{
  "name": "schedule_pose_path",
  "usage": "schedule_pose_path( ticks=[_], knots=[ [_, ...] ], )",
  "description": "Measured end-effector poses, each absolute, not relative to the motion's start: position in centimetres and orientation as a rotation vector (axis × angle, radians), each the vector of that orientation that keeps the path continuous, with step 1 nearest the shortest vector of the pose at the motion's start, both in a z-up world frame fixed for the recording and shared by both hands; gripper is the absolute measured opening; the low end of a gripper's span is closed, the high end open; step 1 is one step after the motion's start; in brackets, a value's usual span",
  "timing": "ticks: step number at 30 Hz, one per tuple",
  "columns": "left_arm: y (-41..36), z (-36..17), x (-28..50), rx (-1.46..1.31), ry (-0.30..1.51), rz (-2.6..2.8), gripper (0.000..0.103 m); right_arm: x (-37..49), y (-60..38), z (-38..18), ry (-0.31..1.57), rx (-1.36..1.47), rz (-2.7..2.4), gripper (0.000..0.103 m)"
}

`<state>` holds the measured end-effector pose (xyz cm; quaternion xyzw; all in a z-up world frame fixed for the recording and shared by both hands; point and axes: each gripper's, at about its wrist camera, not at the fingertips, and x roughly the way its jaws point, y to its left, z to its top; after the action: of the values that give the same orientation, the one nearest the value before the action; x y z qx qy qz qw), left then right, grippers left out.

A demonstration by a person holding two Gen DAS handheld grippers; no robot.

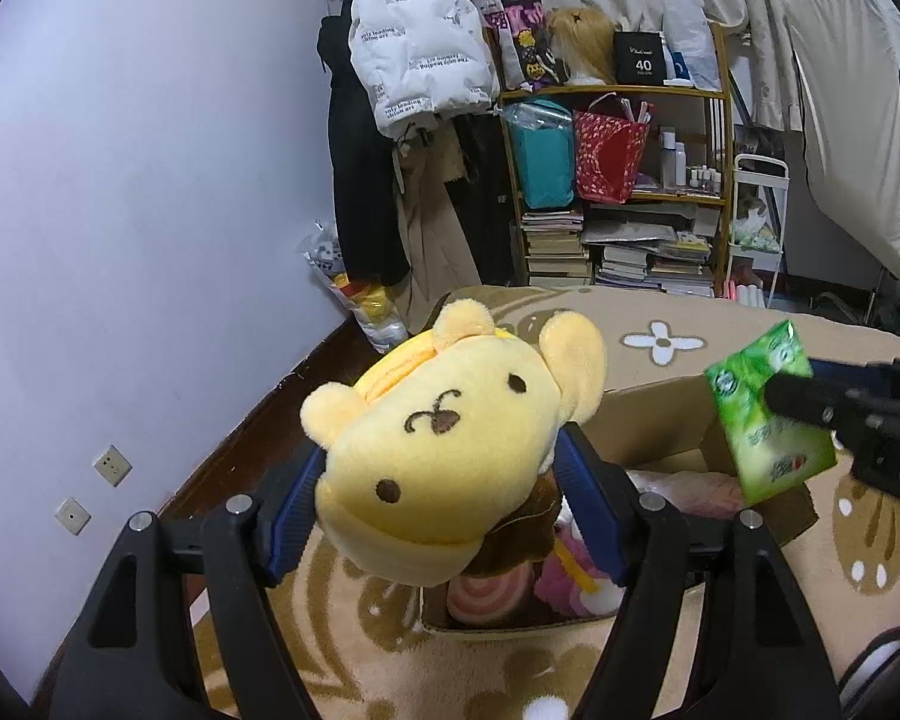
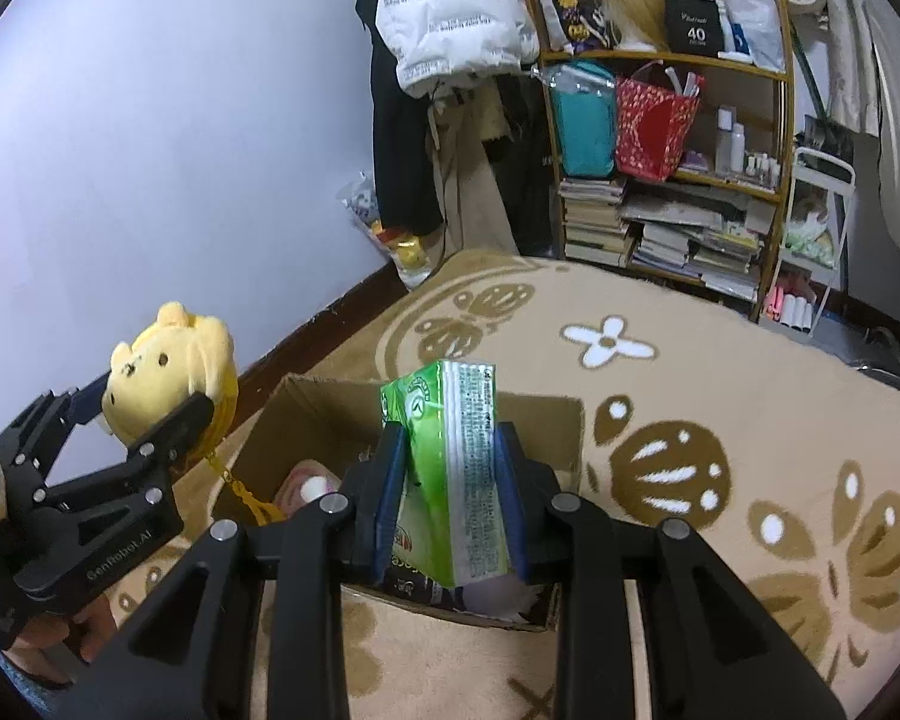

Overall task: Organize soft objects
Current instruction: 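Carry the yellow plush and green tissue pack into the box and open both tools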

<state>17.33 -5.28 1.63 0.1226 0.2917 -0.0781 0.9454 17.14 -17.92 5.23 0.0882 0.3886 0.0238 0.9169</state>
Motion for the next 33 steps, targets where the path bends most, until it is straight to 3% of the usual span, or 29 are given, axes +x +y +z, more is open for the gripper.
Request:
schedule_pose_path(
  ticks=[15,33],
  knots=[
    [-5.5,-3.0,20.1,0.247,0.706,-0.176,0.075,18.6,-17.4,0.6,0.865,0.186,0.048,0.031],
    [-7.2,-6.3,20.0,0.331,0.781,-0.181,0.078,19.1,-17.8,-1.1,0.896,0.21,0.042,0.034]
  ],
)
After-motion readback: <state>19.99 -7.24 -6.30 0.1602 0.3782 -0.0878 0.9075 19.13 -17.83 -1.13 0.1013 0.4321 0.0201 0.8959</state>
